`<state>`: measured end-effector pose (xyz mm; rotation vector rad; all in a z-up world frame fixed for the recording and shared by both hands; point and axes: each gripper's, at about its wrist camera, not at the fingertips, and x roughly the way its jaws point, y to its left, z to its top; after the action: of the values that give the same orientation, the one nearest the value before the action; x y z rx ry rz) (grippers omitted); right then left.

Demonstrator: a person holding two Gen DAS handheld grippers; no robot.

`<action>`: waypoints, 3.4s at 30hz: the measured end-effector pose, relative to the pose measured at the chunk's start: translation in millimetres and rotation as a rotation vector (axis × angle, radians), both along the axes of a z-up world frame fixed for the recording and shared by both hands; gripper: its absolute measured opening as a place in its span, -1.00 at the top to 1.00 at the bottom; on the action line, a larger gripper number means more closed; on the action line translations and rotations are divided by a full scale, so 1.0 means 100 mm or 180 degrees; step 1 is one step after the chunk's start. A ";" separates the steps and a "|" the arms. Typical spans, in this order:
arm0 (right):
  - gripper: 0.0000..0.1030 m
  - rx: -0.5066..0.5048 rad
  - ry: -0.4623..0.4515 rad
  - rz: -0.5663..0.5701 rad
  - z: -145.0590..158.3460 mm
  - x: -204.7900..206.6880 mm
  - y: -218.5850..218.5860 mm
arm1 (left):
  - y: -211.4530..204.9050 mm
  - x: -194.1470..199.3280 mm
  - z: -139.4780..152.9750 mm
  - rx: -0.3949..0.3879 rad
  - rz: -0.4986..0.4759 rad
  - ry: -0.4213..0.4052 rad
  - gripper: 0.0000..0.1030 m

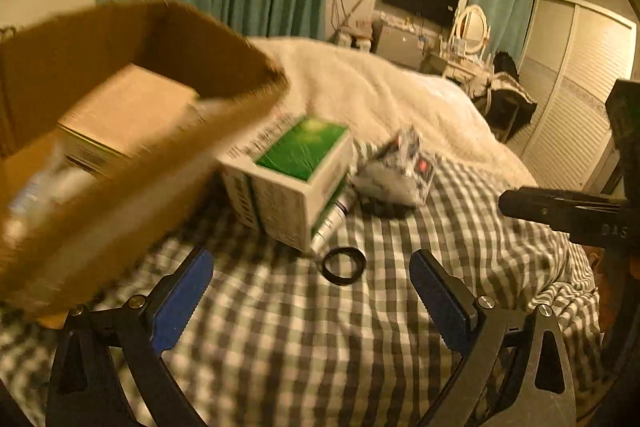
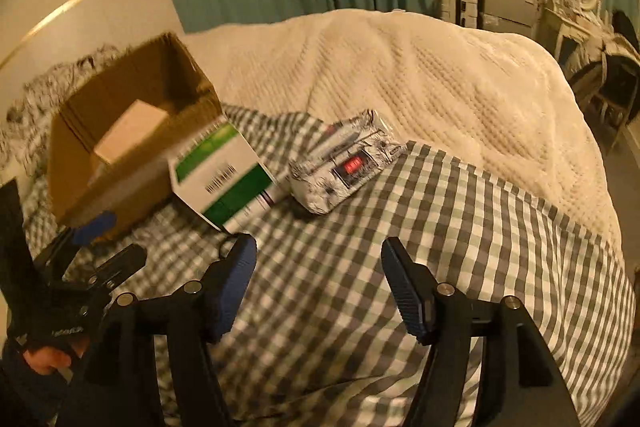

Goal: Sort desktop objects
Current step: 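Grasp the black rubber ring with the left tool while the right tool grasps the floral wet-wipe pack, then carry the ring and wet-wipe pack into the cardboard box and open both tools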

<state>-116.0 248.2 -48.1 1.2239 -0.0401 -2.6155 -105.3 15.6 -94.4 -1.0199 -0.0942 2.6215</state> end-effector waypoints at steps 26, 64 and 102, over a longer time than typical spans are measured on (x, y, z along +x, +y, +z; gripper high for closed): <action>-0.38 0.0048 -0.0104 -0.0283 -0.34 -0.54 -0.36 | 0.04 -0.37 -0.43 0.0268 -0.0348 -0.0240 0.83; 0.51 0.0069 0.0174 -0.0338 0.31 0.11 -0.44 | -0.73 0.22 0.65 0.0710 0.0081 0.0135 0.83; -0.30 0.0040 0.0467 0.0263 1.06 -0.14 -1.37 | -1.23 0.14 0.91 0.0380 0.0434 0.0296 -0.99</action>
<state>-130.0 110.9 58.0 1.0119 0.0529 -2.6287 -91.7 -107.4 -3.2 -0.8789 -0.3045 2.7431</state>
